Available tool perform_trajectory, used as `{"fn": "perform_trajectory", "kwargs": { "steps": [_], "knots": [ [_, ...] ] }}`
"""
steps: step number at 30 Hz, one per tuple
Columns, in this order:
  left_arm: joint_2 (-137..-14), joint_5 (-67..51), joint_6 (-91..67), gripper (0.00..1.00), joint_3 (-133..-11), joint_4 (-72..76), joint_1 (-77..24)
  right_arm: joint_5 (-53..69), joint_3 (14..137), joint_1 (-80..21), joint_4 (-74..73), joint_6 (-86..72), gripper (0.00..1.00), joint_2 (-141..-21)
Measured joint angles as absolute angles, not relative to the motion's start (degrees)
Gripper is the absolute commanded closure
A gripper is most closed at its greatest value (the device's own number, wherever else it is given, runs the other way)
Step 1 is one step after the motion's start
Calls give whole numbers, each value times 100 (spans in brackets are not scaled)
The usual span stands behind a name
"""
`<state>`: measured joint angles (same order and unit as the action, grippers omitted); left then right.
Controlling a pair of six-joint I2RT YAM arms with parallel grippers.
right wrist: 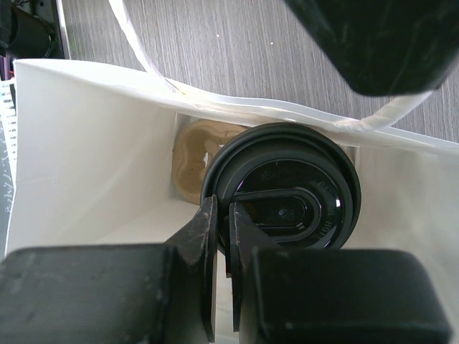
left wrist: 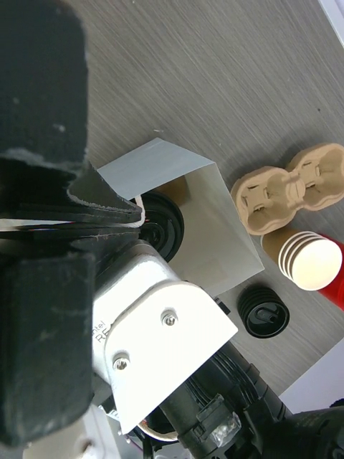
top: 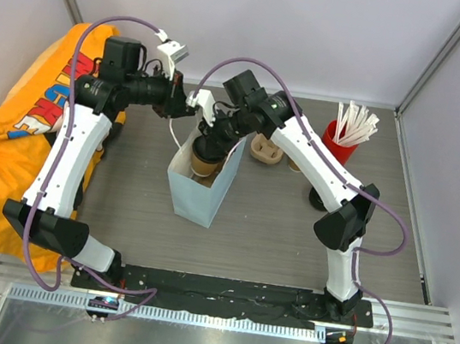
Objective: Pack the takeout coffee
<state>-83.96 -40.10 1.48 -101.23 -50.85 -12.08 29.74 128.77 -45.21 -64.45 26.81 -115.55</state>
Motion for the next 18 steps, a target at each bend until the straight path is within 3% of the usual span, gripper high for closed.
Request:
{"fn": "perform_trajectory", "kwargs": {
  "steps": [18],
  "knots": [
    [-8396, -3966, -12, 100, -9955, -5033, -1179, 2919, 12661, -4512, -6331, 2668, 99, -11552]
  ]
}}
